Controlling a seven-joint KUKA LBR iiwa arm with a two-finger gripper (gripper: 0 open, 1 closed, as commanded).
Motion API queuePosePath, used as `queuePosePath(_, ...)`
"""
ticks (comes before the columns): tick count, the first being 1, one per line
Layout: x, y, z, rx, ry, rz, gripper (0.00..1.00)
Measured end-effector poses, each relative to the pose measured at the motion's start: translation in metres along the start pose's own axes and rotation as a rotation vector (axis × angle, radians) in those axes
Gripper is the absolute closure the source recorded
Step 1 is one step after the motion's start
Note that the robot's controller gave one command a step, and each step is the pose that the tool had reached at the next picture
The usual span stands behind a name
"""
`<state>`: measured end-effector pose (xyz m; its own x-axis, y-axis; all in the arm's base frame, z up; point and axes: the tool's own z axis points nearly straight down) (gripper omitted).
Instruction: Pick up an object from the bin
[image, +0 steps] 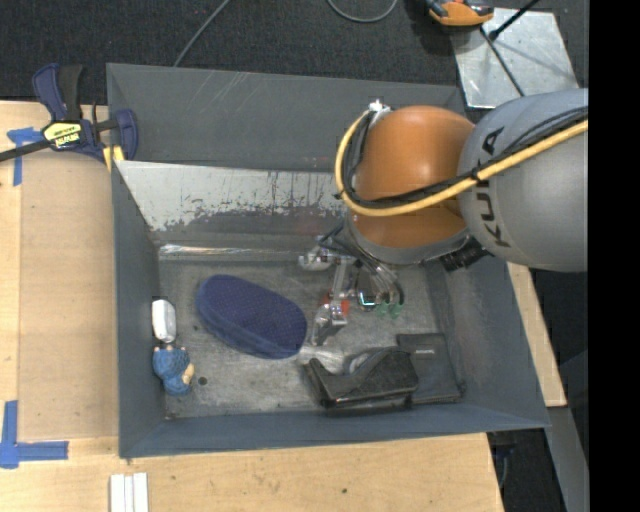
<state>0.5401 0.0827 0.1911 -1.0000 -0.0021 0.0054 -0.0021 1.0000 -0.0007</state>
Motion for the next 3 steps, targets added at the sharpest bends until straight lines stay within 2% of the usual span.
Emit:
queuePosePath(1,-0.01,0.045,0.117,-0.001,-0.008,0.251,0.0)
queuePosePath(2,-0.065,0.06,0.09,-0.004,-0.007,0.745,0.0)
queuePosePath(3,-0.087,0.053,0.08,-0.004,-0.006,1.069,0.0)
